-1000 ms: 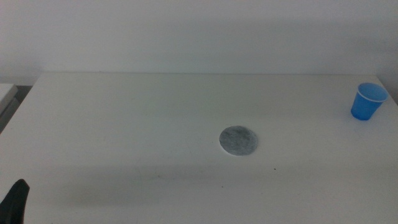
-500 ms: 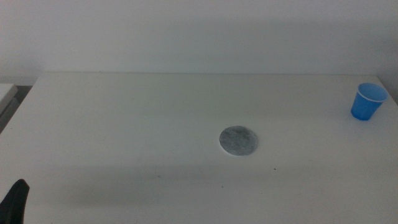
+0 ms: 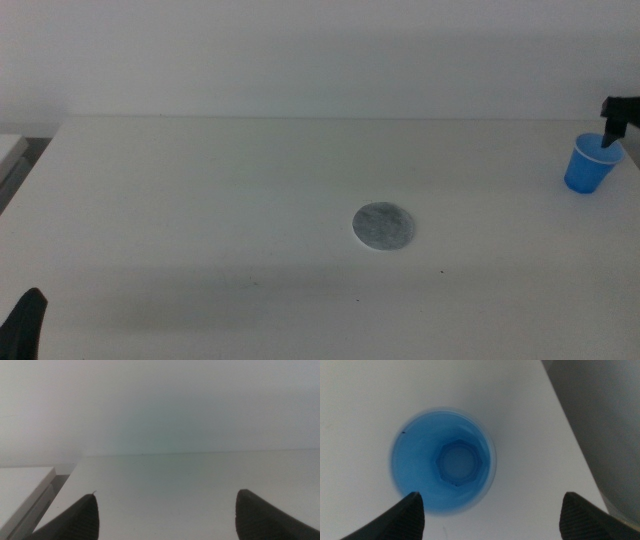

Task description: Place an empty cup on a cup mat.

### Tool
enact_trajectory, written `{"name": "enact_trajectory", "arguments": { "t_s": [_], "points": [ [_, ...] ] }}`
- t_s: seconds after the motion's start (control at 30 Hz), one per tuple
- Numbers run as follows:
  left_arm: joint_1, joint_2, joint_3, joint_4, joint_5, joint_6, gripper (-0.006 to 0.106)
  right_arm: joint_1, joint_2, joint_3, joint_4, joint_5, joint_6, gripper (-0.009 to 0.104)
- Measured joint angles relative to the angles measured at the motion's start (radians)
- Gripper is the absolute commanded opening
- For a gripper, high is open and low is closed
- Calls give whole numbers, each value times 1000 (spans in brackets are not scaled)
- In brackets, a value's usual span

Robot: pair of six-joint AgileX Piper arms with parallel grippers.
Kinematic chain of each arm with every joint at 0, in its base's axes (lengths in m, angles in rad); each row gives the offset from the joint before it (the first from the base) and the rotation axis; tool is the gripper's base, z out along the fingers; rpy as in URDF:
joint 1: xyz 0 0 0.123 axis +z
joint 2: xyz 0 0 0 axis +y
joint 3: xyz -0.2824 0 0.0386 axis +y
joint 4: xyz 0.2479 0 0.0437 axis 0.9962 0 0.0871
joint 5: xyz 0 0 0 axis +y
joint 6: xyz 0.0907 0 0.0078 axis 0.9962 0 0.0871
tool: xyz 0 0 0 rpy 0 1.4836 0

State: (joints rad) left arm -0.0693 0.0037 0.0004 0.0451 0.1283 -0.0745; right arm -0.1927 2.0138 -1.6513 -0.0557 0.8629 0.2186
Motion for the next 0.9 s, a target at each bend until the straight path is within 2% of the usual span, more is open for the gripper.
{"name": "enact_trajectory", "arguments": {
  "t_s": [0.13,0.23,0.3,0.47,0.53,0.9],
  "points": [
    [0,0,0,0,0,0,94,0,52,-8,0,-40,0,65],
    [0,0,0,0,0,0,94,0,87,-26,0,-69,0,57],
    [0,0,0,0,0,0,94,0,106,-41,2,-82,0,47],
    [0,0,0,0,0,0,94,0,142,-59,8,-104,0,10],
    [0,0,0,0,0,0,94,0,143,-59,10,-109,0,3],
    [0,0,0,0,0,0,94,18,58,-61,10,-117,-34,1]
  ]
}}
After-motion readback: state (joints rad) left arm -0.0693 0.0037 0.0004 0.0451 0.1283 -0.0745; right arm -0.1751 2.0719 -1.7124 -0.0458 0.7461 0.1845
